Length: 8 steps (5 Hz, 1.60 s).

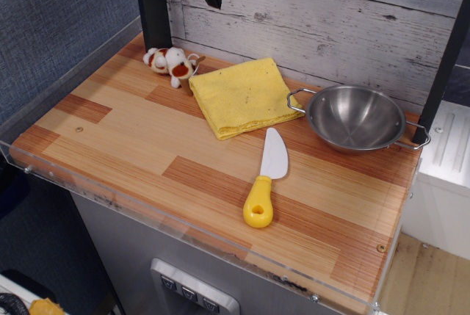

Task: Move the pot to the left of the knife.

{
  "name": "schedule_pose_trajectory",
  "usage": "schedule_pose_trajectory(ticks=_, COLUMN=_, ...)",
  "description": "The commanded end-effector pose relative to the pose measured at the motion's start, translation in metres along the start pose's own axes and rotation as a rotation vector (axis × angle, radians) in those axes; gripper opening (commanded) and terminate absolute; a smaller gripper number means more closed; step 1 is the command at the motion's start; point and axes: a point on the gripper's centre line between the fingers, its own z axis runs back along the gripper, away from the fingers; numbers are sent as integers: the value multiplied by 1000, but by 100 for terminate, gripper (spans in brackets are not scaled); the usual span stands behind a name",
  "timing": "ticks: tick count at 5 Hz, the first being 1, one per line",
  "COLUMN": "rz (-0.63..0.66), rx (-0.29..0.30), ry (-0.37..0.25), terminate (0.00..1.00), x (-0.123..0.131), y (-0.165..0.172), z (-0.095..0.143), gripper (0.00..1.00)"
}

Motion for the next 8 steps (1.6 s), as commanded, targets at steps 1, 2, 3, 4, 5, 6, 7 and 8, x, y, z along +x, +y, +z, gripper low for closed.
schedule_pose_trajectory(ticks=1, rz=0, rx=0, ry=0, terminate=0, x=0, y=0, z=0, gripper=100)
schedule_pose_trajectory(ticks=2, rz=59, rx=13, ry=-9, terminate=0, x=-26, y=-13, z=-15, gripper=100)
schedule_pose_trajectory(ticks=3, rz=69, rx=-13, ry=-17, terminate=0, x=-51, y=-28, z=-29, gripper=100)
schedule_pose_trajectory(ticks=4, rz=70, rx=-44, ry=-50, terminate=0, x=-75, y=-38, z=-42, gripper=100)
schedule_pose_trajectory(ticks=5, rz=70, rx=-79, ry=-42, terminate=0, x=-96, y=-45, z=-52, gripper=100)
schedule_pose_trajectory(ticks=6, rz=87, rx=-107, ry=-44, terminate=0, x=-107, y=-51, z=-64, gripper=100)
schedule_pose_trajectory(ticks=7, rz=93, rx=-123, ry=-35, terminate=0, x=-105, y=-57, z=-71, gripper=100)
schedule_pose_trajectory(ticks=8, rz=129, rx=-118, ry=-32, terminate=0, x=-101, y=-55, z=-76, gripper=100)
